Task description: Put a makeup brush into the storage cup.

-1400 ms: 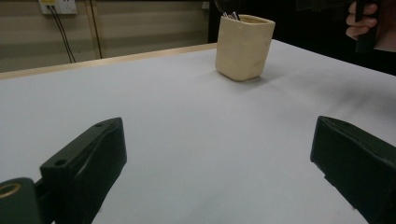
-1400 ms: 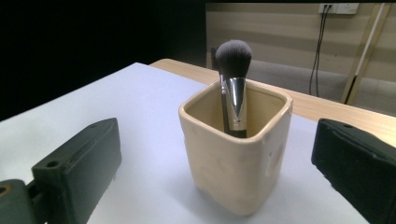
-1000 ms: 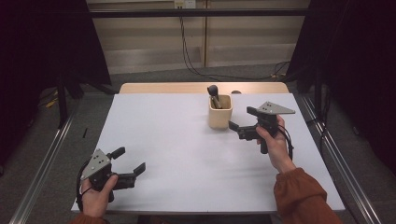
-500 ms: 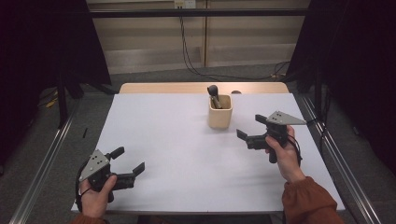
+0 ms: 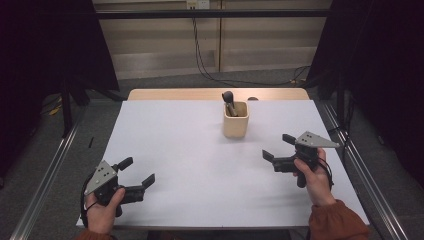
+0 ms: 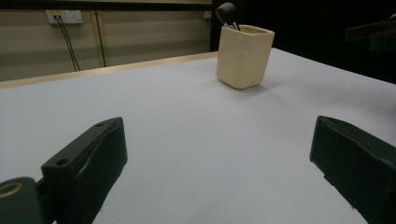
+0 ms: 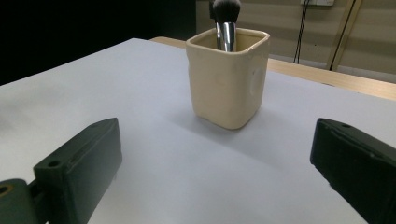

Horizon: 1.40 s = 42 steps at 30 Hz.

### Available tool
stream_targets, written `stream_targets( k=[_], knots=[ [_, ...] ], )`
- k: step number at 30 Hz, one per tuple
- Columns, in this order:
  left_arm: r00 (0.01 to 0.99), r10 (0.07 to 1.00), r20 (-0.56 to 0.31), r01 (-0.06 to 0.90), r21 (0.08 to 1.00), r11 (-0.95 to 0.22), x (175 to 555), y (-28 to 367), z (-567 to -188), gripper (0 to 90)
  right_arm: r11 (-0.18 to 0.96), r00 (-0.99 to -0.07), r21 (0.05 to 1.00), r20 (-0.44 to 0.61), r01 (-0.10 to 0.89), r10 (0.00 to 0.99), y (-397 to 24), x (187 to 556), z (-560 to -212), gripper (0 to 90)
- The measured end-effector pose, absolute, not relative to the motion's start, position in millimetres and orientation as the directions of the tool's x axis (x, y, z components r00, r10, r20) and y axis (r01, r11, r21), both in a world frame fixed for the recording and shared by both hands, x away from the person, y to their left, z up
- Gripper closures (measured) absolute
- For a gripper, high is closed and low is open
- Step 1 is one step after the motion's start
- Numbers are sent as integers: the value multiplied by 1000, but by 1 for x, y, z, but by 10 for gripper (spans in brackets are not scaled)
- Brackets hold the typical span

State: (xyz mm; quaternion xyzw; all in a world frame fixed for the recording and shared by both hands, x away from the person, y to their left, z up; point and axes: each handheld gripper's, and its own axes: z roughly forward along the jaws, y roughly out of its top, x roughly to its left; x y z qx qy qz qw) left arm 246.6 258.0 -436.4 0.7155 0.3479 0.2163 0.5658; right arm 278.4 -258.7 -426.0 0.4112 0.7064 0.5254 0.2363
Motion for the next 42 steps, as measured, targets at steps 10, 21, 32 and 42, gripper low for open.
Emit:
stream_targets(
  k=[10, 21, 32, 42],
  knots=[
    [660, 747, -84, 254, 960, -116, 245, 259, -436, 39, 115, -531, 933, 91, 342, 843, -263, 257, -434, 18],
    [658, 749, -82, 256, 959, -121, 244, 260, -437, 39, 105, -493, 927, 93, 360, 865, -281, 230, -443, 16],
    [655, 751, -83, 257, 959, -118, 241, 261, -436, 39, 90, -455, 926, 93, 365, 886, -296, 208, -448, 13],
    [664, 744, -78, 260, 957, -131, 244, 258, -437, 39, 103, -452, 919, 87, 381, 888, -295, 208, -453, 16]
  ],
)
